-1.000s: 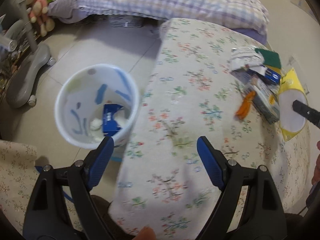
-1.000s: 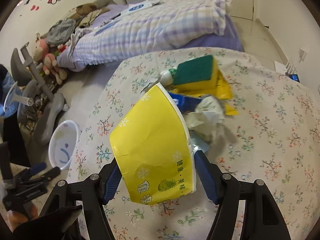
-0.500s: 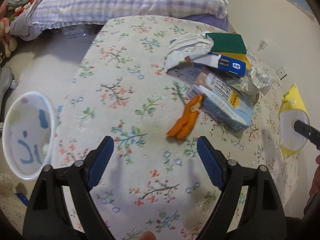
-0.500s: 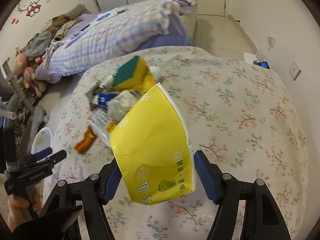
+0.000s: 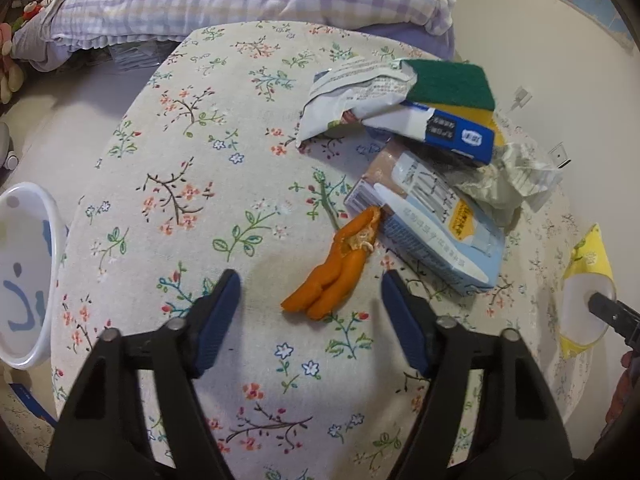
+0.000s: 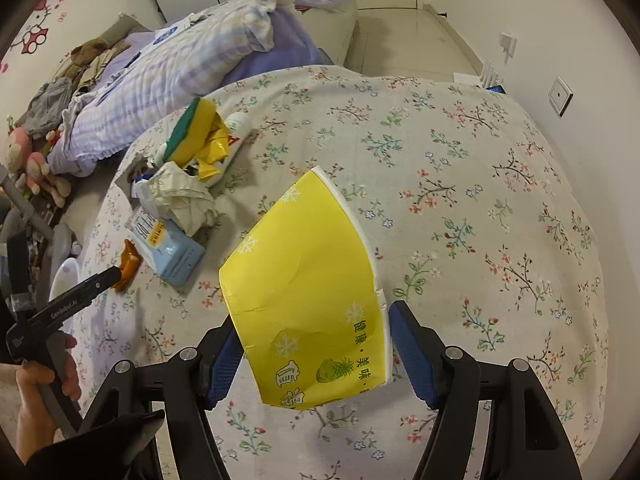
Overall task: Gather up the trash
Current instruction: 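Grasp the orange item with the left gripper while the right holds the yellow bag, then carry the orange item with the left gripper into the wastebasket and release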
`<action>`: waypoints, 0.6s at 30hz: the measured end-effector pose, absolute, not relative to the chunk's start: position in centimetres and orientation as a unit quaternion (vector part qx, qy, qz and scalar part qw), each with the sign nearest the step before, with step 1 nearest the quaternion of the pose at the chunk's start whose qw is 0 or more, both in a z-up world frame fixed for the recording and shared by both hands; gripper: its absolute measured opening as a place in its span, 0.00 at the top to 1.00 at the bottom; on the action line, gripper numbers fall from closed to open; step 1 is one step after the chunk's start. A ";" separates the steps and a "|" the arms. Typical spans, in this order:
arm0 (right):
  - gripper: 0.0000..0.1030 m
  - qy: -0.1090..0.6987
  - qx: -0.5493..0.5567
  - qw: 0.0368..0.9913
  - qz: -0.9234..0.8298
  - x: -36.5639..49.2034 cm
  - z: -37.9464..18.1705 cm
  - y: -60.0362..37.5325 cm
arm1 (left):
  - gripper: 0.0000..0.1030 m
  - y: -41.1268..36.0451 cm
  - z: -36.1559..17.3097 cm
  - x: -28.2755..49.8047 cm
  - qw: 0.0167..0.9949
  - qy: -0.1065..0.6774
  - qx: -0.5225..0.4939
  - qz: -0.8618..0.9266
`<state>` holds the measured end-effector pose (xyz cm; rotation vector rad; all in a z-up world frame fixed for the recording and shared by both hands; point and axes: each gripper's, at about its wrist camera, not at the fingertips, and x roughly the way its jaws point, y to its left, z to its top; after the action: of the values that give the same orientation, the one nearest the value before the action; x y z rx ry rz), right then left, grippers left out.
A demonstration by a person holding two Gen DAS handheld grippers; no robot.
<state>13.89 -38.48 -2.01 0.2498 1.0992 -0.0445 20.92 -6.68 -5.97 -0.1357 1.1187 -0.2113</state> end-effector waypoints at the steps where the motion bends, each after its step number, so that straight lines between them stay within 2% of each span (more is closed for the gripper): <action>1: 0.31 0.522 0.119 0.845 -0.022 13.9 -2.1 -38.6 | 0.44 -6.8 -6.3 21.1 0.837 0.534 -0.064 -0.099; 4: 0.31 0.524 0.119 0.843 -0.022 13.7 -2.2 -38.9 | 0.52 -7.0 -6.5 21.2 0.840 0.530 -0.061 -0.097; 5: 0.31 0.524 0.118 0.843 -0.022 13.8 -2.2 -38.9 | 0.62 -7.2 -6.4 21.2 0.840 0.529 -0.062 -0.102; 7: 0.31 0.524 0.116 0.843 -0.023 13.7 -2.2 -38.9 | 0.75 -7.5 -6.3 21.2 0.837 0.531 -0.066 -0.116; 11: 0.31 0.524 0.115 0.844 -0.024 13.7 -2.1 -39.0 | 0.84 -8.1 -6.0 20.9 0.841 0.527 -0.049 -0.111; 18: 0.31 0.518 0.116 0.847 -0.020 13.9 -1.6 -38.5 | 0.86 -7.4 -4.7 20.1 0.847 0.518 -0.059 -0.101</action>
<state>13.89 -38.54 -1.62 0.2454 1.0911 -0.0428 20.09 -7.35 -4.74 -0.1240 1.0917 -0.2137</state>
